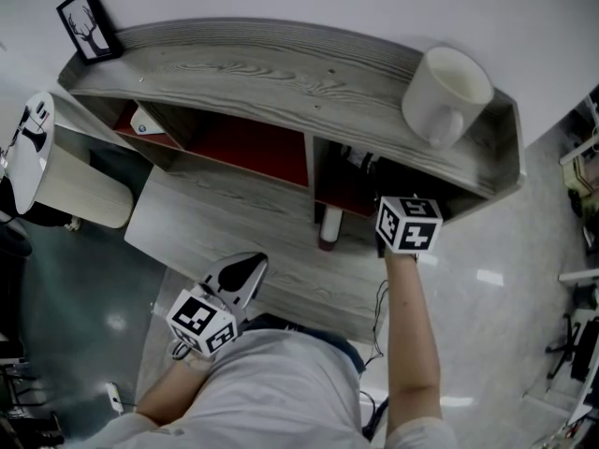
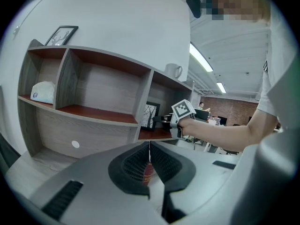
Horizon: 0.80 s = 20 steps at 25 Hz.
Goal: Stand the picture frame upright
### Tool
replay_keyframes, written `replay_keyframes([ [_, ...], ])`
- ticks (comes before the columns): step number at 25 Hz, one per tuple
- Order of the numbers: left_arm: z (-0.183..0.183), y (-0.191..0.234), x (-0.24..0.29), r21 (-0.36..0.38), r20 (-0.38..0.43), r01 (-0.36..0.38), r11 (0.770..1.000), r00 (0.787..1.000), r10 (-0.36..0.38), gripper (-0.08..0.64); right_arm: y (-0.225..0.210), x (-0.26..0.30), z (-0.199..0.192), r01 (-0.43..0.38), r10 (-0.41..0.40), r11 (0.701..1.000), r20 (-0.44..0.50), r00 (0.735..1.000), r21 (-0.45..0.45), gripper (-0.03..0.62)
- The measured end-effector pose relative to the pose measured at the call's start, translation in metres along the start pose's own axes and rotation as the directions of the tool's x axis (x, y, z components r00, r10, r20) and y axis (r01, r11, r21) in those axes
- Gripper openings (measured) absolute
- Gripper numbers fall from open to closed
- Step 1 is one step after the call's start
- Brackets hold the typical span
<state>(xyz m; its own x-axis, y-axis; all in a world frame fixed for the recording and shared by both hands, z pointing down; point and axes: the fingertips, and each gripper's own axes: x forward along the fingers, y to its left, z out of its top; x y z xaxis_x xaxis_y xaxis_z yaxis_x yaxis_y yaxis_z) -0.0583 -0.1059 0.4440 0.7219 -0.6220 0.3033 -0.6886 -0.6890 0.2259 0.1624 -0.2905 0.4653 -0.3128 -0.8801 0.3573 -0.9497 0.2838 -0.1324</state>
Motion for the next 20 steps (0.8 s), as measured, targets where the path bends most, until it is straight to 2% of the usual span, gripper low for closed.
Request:
replay_keyframes([
  [8,0.000,0.001,0.000,-0.003,-0.002,-0.004,1.000,1.000,0.004,0.017,-0.015,0.002,0.002,0.057,-0.058,0.997,0.016,0.998,0.052,0.106],
  [20,-0.001,0.002,0.000,-0.010,-0.003,-0.011,1.000,1.000,0.011,0.017,-0.026,0.011,-0.002,0.083,-0.084,0.993,0.010,0.996,0.087,0.106],
])
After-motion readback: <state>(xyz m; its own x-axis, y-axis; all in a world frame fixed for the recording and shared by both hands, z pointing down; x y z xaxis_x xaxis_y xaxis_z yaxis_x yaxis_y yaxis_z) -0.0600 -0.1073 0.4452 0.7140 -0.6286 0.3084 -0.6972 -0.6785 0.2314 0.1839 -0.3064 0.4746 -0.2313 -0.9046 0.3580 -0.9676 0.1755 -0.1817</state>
